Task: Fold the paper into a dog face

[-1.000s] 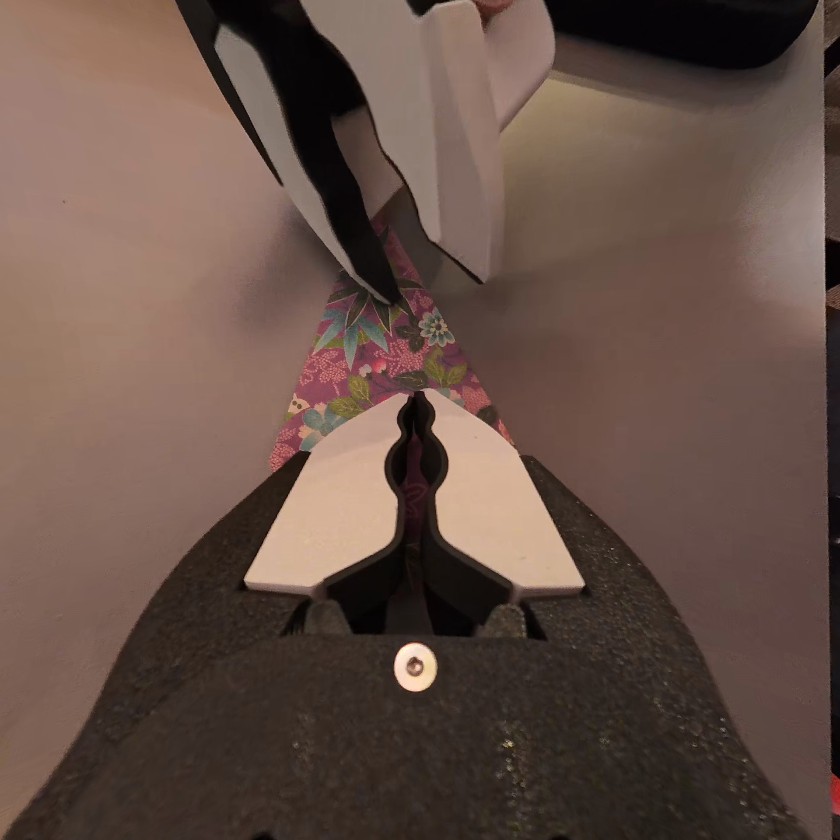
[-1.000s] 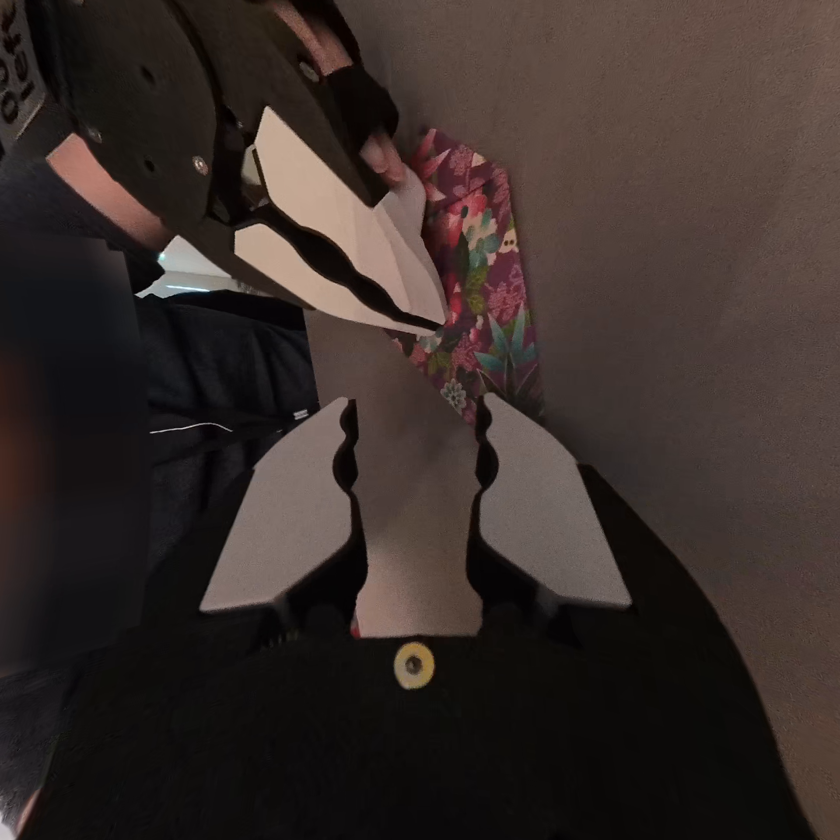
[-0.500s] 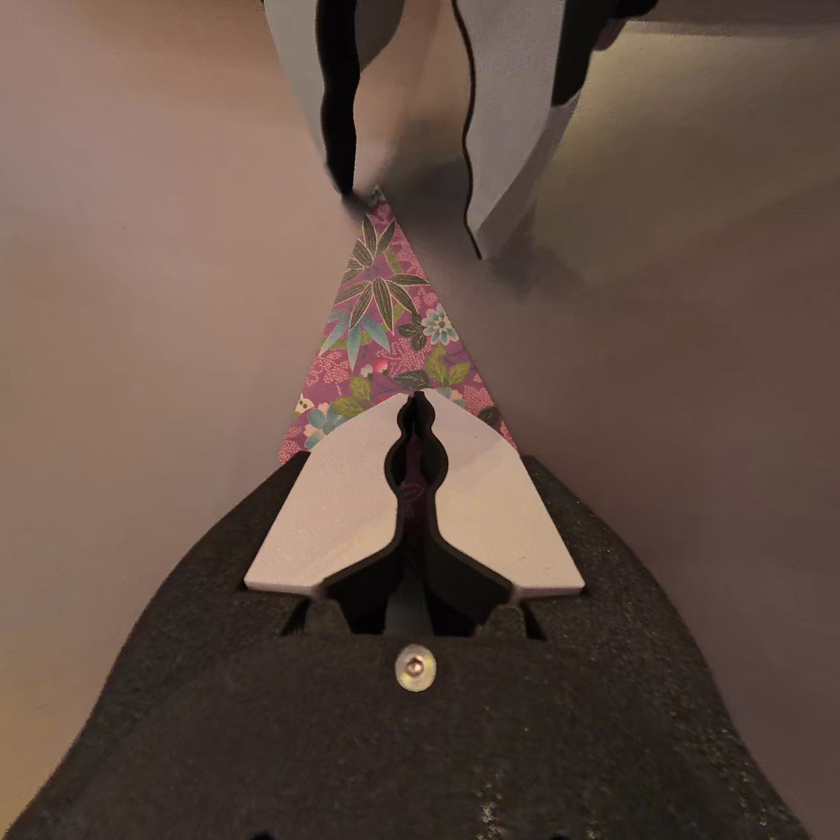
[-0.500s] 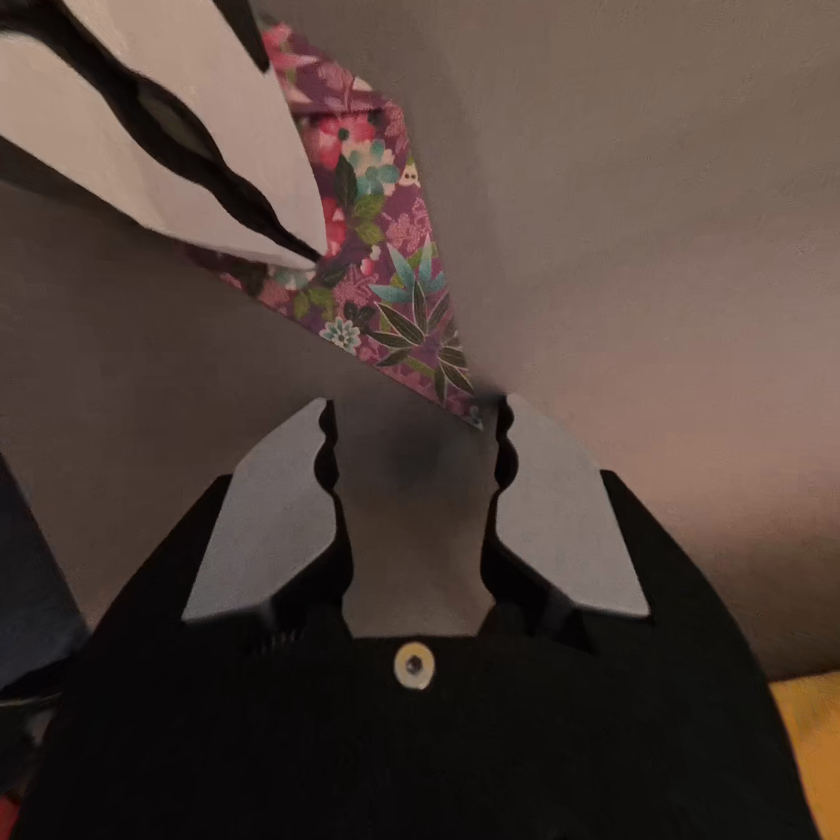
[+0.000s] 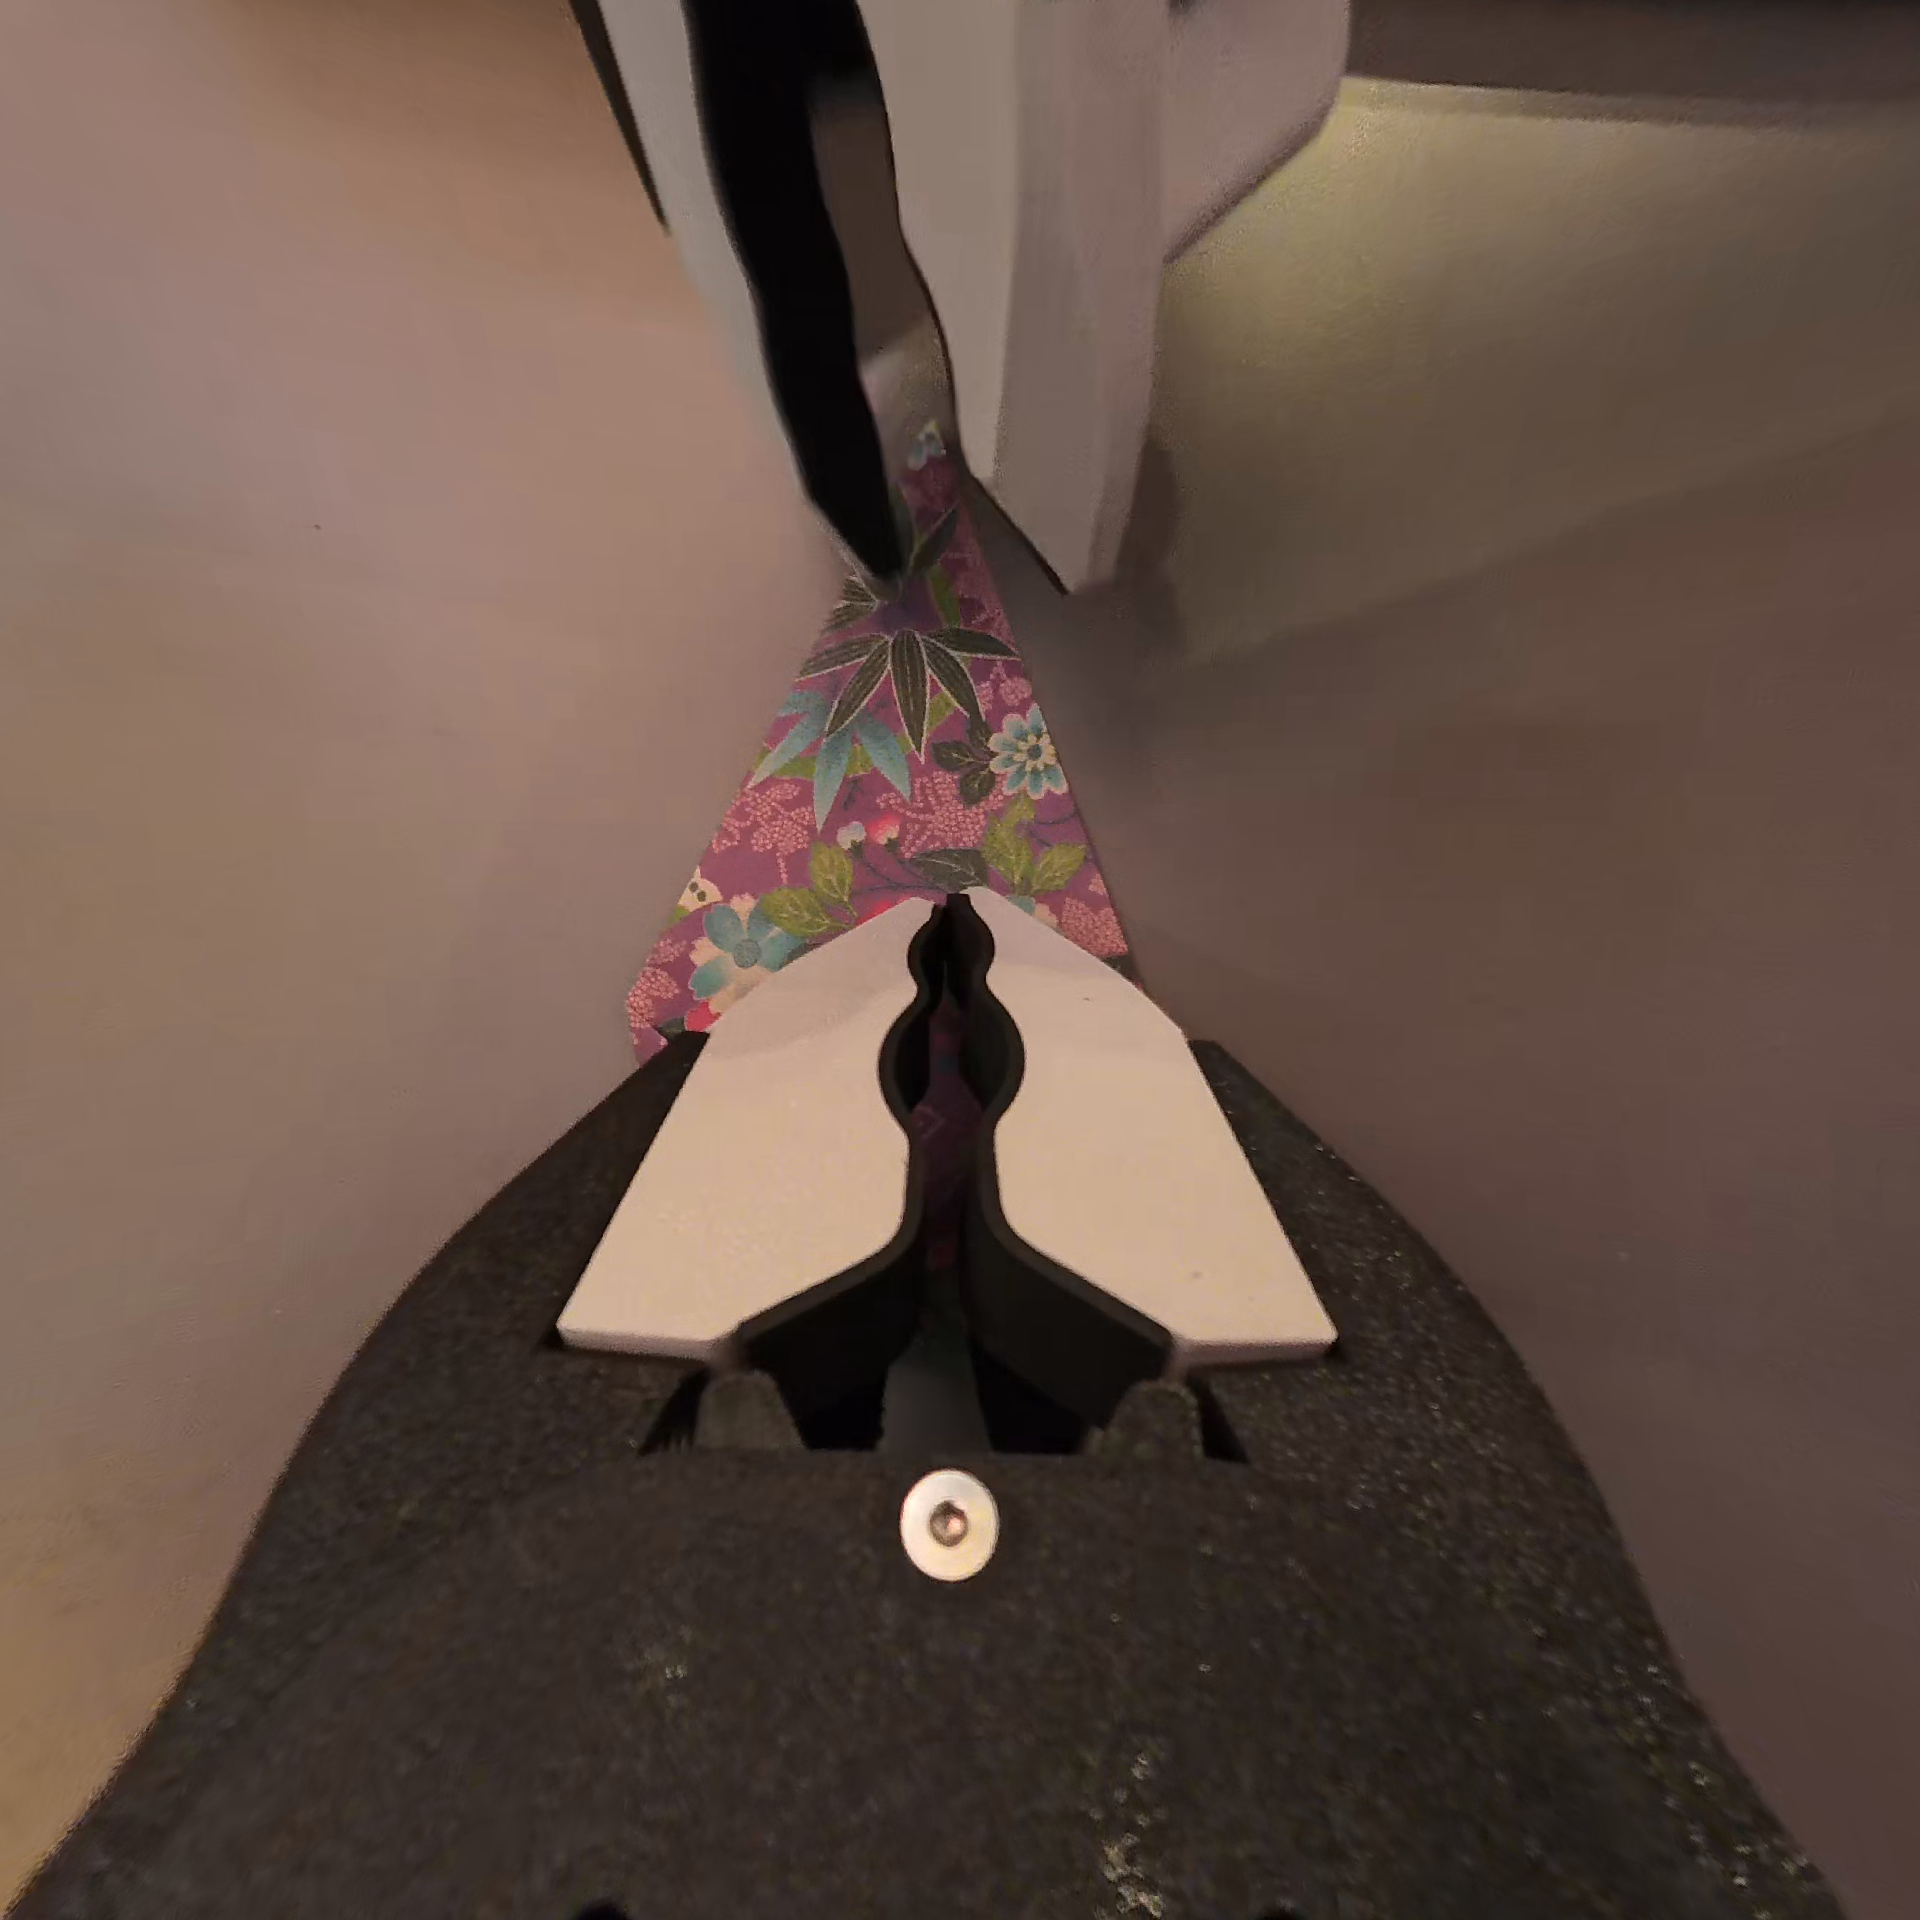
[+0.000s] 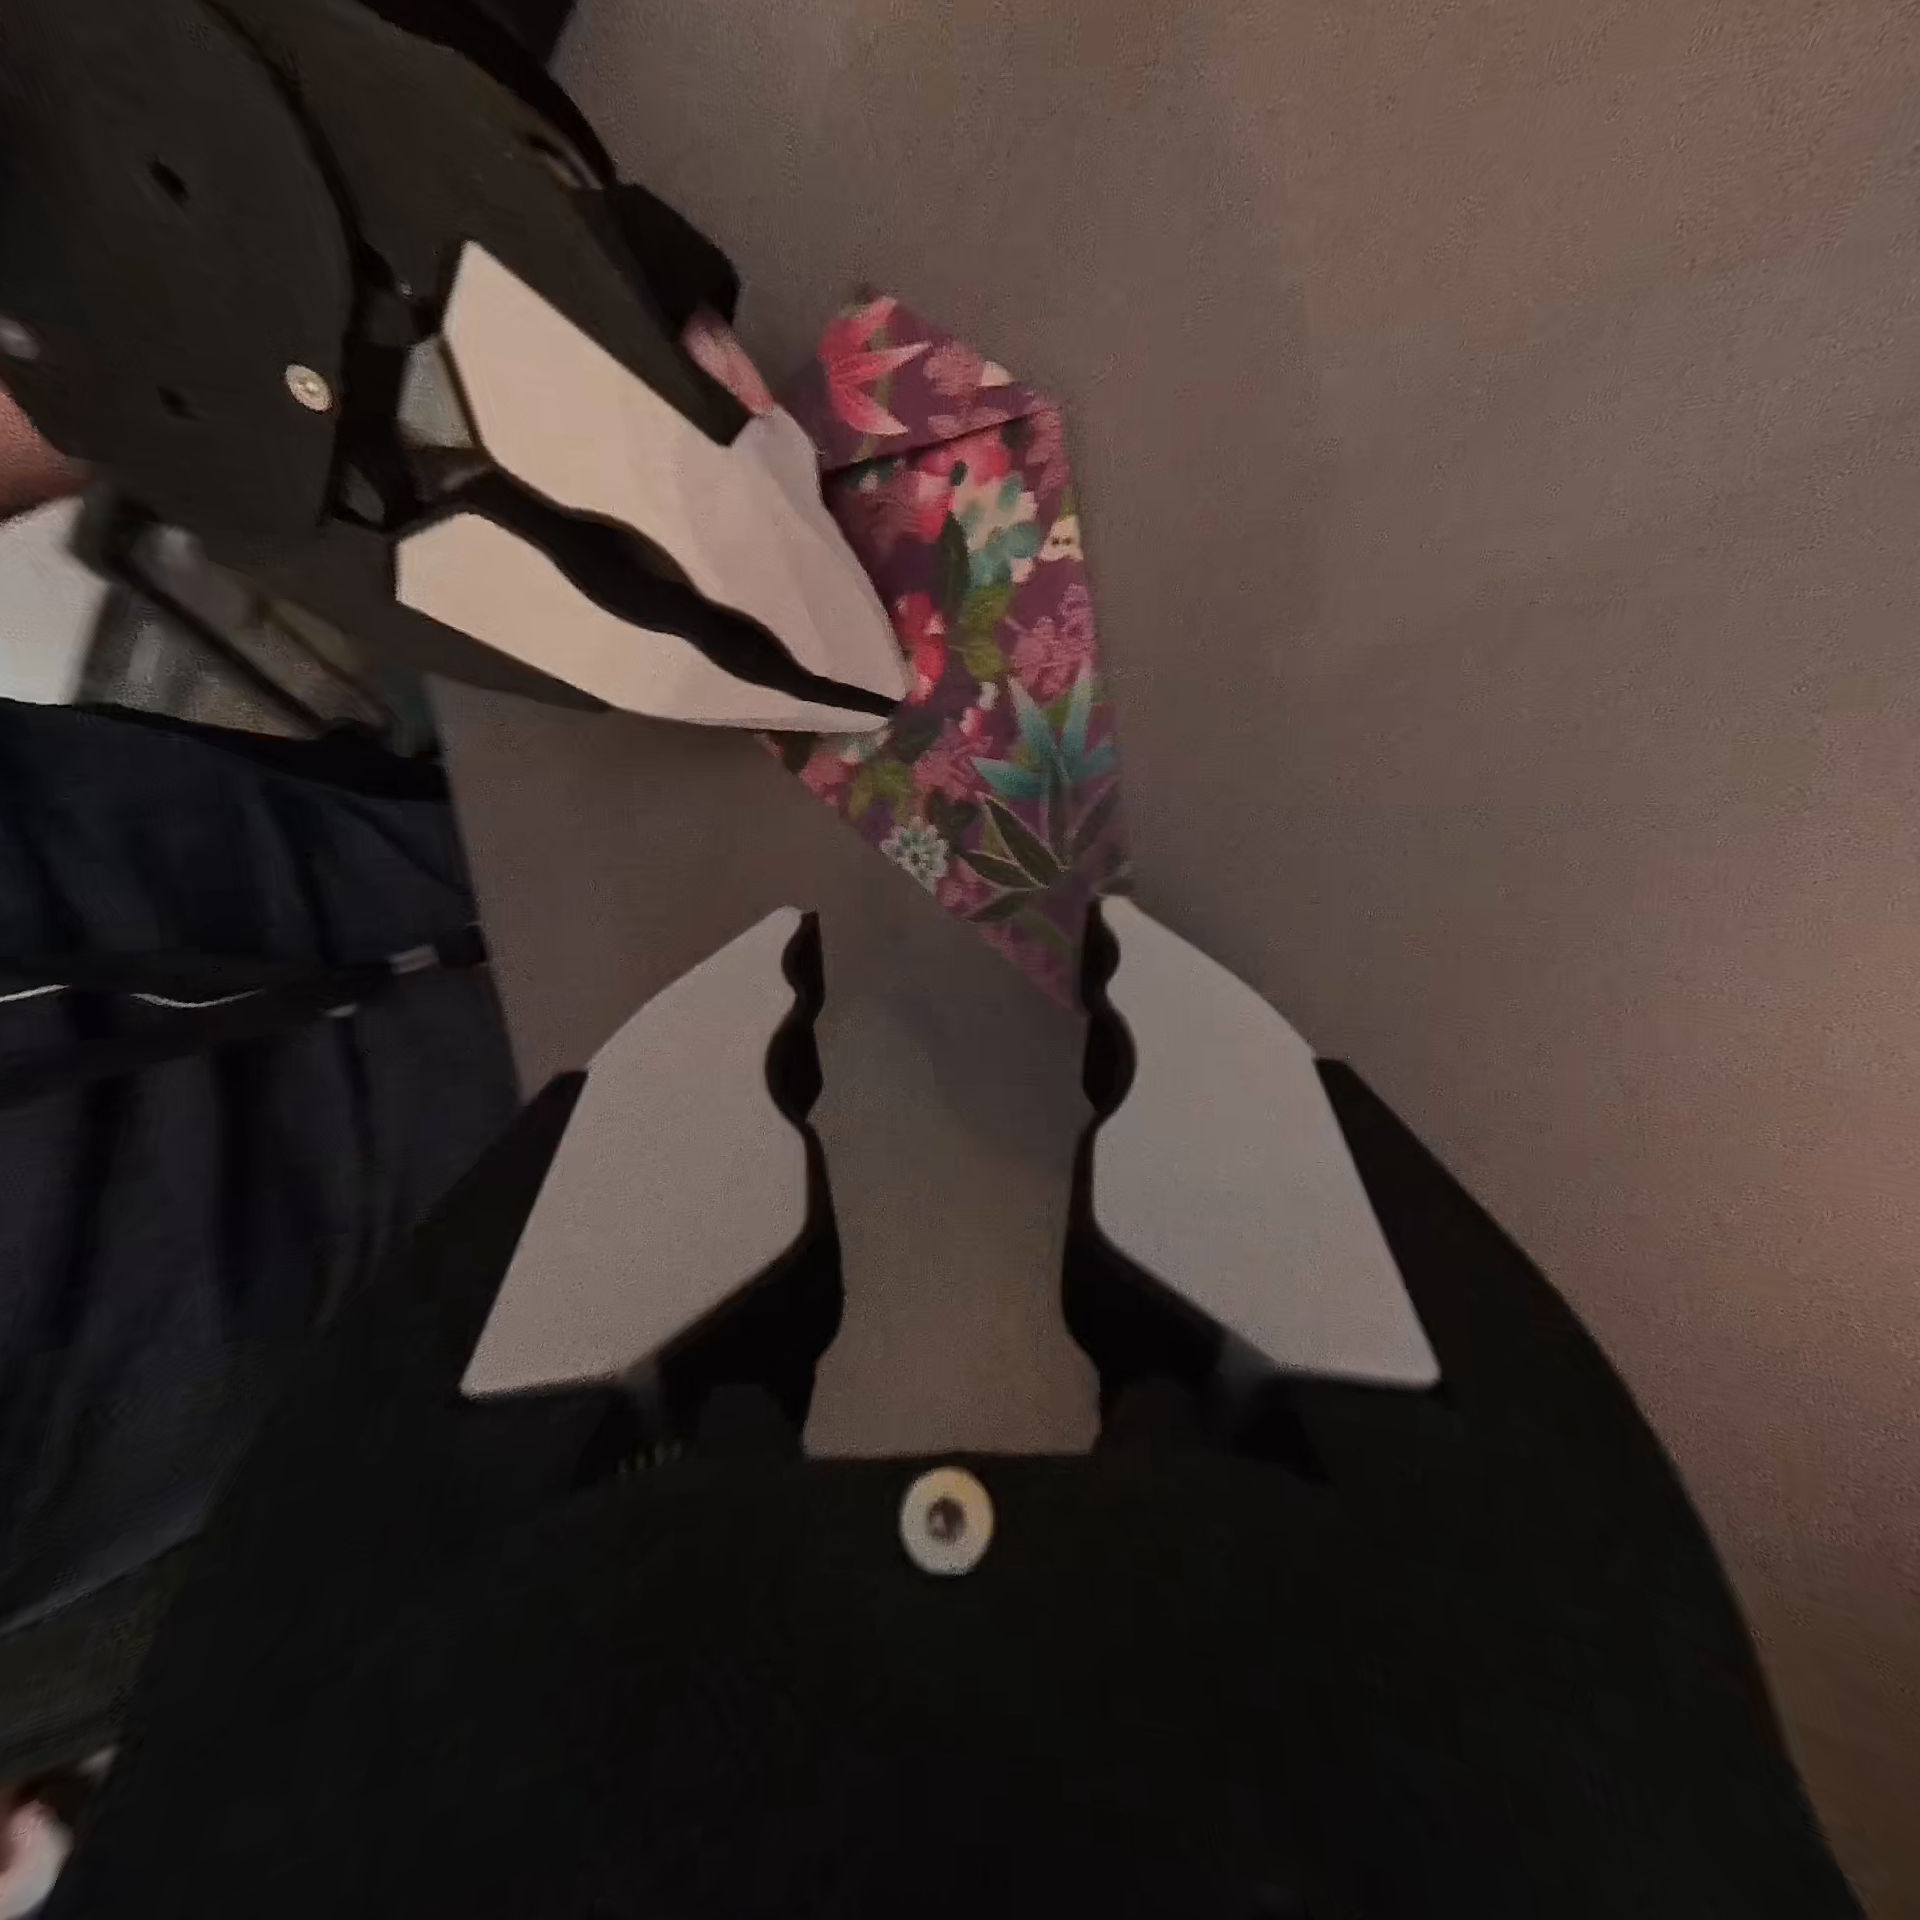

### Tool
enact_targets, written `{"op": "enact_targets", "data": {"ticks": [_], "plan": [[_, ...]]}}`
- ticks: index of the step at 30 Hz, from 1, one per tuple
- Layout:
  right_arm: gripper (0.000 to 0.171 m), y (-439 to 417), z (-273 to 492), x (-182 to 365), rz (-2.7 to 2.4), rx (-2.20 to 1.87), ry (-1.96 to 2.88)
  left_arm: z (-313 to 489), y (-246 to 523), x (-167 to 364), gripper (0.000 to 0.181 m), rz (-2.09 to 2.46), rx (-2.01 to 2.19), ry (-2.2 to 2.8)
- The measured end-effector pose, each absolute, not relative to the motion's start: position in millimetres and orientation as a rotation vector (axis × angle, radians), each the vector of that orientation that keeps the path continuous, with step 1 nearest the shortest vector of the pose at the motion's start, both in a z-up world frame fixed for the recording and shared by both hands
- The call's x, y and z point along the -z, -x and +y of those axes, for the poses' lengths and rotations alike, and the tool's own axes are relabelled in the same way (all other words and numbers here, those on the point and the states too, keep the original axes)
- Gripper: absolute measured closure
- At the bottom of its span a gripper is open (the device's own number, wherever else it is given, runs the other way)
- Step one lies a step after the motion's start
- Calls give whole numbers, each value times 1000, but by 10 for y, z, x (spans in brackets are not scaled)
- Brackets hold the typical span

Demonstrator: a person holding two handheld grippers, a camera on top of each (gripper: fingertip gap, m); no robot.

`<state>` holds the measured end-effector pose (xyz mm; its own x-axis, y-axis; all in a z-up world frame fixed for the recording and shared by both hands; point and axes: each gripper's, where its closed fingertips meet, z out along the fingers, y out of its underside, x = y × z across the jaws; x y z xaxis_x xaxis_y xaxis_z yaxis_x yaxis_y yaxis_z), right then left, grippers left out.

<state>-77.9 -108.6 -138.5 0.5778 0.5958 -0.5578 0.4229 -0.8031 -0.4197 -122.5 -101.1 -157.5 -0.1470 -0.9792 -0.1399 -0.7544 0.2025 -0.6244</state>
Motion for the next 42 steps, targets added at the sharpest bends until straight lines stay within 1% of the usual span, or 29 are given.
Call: {"op": "enact_targets", "data": {"ticks": [1,3,6,7,9,11,14,17,18,21,23,27,28,30,33,36,39,42], "plan": [[119,693,-1051,1390,-874,-905,2567,-1011,1225,1575,181,1962,559,1608],[111,609,-1067,1392,-920,-727,2538,-1010,1224,1576,181,1955,539,1612],[111,444,-1097,1537,-911,-446,2571,-1008,1222,1577,181,1930,505,1622],[114,419,-1079,1559,-878,-390,2564,-1007,1222,1577,181,1921,492,1624],[114,447,-1078,1555,-806,-405,2567,-1006,1222,1579,181,1910,464,1617],[121,573,-1122,1531,-772,-529,2556,-1005,1221,1579,181,1904,452,1616],[125,580,-1115,1537,-778,-512,2557,-1005,1222,1580,181,1896,458,1620],[127,657,-1088,1516,-730,-614,2530,-1005,1221,1580,180,1895,454,1622],[130,675,-1087,1519,-734,-632,2521,-1005,1221,1580,180,1894,452,1622],[143,657,-1071,1554,-872,-525,2463,-1004,1221,1580,181,1887,456,1623],[145,653,-1057,1561,-924,-472,2423,-1004,1222,1580,181,1887,460,1620],[145,648,-966,1558,-862,-445,2364,-1005,1222,1581,181,1899,453,1613],[143,634,-946,1561,-865,-410,2346,-1006,1222,1581,181,1901,452,1612],[133,577,-887,1564,-861,-291,2311,-1006,1222,1581,181,1902,456,1609],[132,553,-810,1528,-815,-184,2242,-1006,1222,1580,181,1896,473,1611],[127,493,-726,1503,-710,-120,2243,-1007,1221,1581,181,1899,473,1610],[127,474,-684,1466,-547,-211,2260,-1007,1221,1579,181,1895,475,1609],[128,554,-684,1493,-340,-481,2315,-1007,1220,1579,181,1889,489,1613]]}}
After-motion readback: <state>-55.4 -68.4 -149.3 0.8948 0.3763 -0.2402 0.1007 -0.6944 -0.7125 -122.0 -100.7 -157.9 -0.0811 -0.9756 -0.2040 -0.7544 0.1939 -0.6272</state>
